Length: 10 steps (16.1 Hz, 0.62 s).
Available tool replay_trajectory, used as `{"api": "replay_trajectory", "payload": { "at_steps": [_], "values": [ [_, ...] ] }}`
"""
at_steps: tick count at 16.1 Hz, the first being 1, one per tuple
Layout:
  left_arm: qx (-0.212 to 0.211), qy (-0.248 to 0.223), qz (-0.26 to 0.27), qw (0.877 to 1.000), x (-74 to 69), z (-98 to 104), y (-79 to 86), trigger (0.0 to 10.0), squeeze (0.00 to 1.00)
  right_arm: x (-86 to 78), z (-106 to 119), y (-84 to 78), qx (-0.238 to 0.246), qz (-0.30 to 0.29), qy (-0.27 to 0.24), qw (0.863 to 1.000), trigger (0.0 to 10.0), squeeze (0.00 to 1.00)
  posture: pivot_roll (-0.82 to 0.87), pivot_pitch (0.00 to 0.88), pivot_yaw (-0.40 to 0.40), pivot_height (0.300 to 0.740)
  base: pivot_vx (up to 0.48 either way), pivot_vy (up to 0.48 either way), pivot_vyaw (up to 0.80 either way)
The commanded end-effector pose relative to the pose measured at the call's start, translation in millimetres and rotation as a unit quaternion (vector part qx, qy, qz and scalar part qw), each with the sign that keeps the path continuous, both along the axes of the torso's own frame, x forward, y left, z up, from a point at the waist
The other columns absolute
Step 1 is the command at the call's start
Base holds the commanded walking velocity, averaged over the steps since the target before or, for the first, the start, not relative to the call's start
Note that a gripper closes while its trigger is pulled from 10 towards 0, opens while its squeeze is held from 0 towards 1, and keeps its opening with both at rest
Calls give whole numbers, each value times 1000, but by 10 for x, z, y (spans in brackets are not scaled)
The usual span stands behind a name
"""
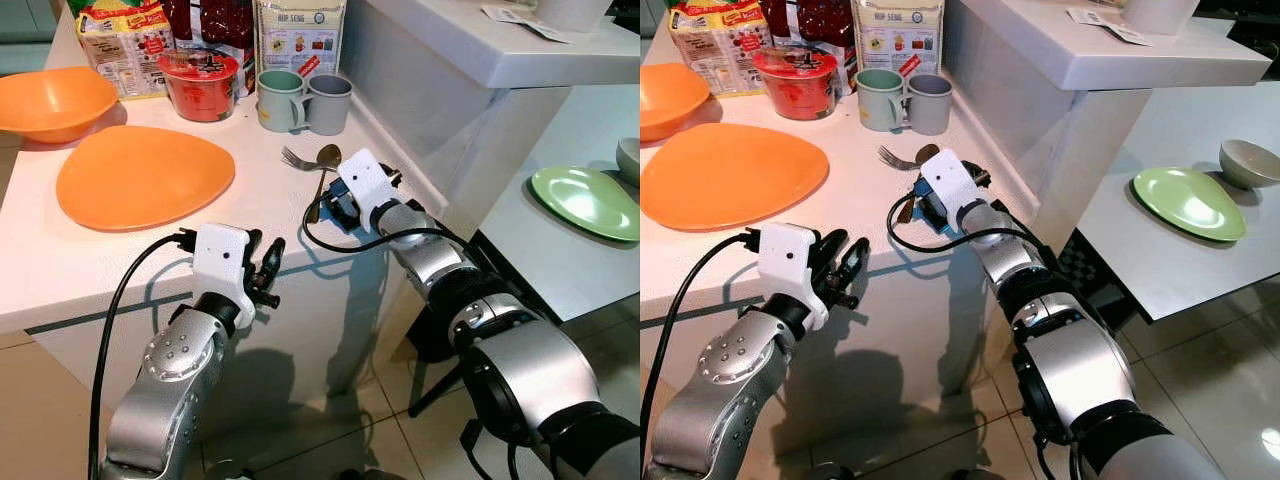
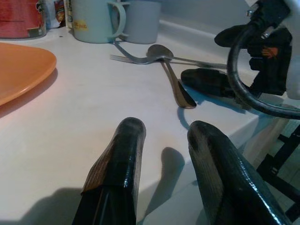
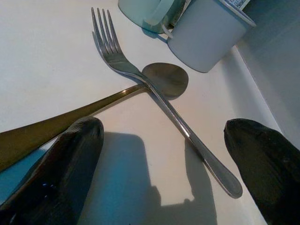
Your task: Setting the table
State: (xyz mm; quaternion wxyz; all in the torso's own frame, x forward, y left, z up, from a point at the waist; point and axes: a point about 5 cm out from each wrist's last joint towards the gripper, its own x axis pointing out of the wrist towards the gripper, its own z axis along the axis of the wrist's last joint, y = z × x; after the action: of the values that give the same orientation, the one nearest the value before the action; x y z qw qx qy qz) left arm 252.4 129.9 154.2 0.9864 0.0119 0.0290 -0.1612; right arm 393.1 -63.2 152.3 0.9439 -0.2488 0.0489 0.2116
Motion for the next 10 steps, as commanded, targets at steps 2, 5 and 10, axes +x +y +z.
{"api": "replay_trajectory", "payload": {
  "at_steps": [2,5,10],
  "values": [
    [0,-4,-8,1000,-21,33,-47,10000,0,-175,-538,-212,-53,-28,115,991,10000,1000,59,98,-99,740,0,0,0],
    [0,-4,-8,1000,-17,36,-52,10000,0,-161,-523,-221,-46,-46,114,991,10000,965,58,99,-102,740,0,0,0],
    [0,-5,-7,1000,-13,38,-62,10000,0,-162,-517,-193,-33,-45,120,991,0,0,61,96,-108,740,0,0,0]
  ]
}}
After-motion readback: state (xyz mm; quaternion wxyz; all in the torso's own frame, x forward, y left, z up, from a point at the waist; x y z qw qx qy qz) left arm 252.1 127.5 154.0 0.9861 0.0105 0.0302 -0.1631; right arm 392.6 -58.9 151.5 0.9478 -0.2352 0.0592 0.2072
